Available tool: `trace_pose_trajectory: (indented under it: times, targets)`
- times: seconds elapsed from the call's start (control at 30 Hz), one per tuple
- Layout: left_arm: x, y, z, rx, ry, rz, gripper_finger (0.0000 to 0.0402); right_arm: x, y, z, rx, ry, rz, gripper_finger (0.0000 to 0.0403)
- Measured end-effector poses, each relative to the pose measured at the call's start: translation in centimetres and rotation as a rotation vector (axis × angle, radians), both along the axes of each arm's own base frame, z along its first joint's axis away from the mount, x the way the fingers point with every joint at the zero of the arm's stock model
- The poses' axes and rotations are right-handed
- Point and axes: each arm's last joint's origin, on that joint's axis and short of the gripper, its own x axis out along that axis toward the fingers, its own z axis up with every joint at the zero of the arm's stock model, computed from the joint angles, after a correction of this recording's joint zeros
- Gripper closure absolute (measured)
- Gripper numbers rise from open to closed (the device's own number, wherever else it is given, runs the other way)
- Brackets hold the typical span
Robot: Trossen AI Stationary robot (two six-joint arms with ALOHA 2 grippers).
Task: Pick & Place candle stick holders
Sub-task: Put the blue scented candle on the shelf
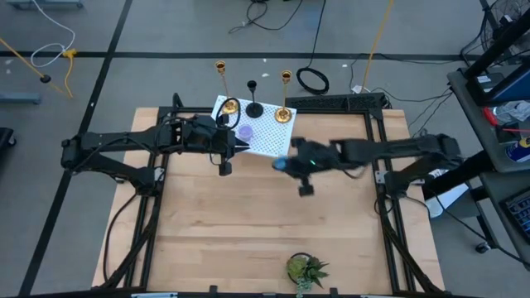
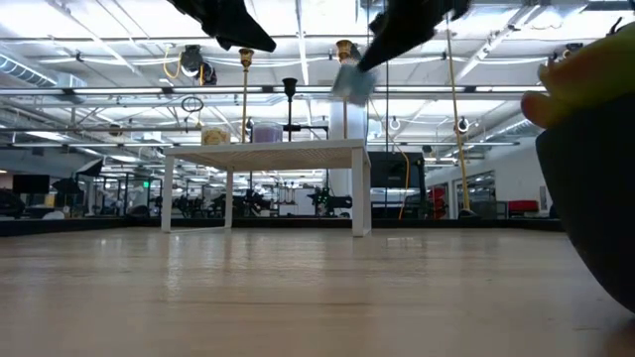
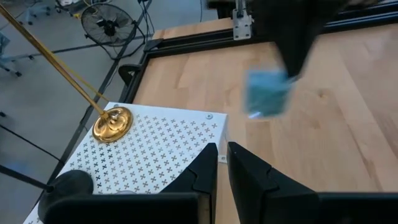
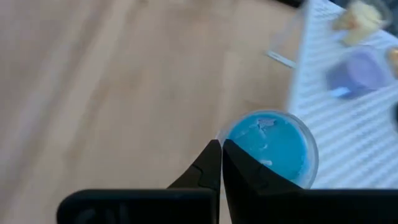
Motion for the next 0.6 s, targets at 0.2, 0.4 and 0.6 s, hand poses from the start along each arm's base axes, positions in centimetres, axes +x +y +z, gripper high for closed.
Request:
trace_pose_trajectory:
  times: [0.2,0.4,0.6]
  targets:
    - [0.0,0.0,0.0,-0.008,0.000,0.005,0.0360,3.1,-4.9,-0.3,-0.099,0.049,-0.050,0.0402]
    - [0.0,0.0,0.0,-0.015,0.002,0.009,0.0360,3.7,-7.5,-2.0,-0.110,0.107,-0.098,0.0403]
    - [0.0,0.0,0.0,-0.022,0.001,0.013,0.0360,3.5,-8.2,-1.9,-0.117,0.111,-0.107,0.0391]
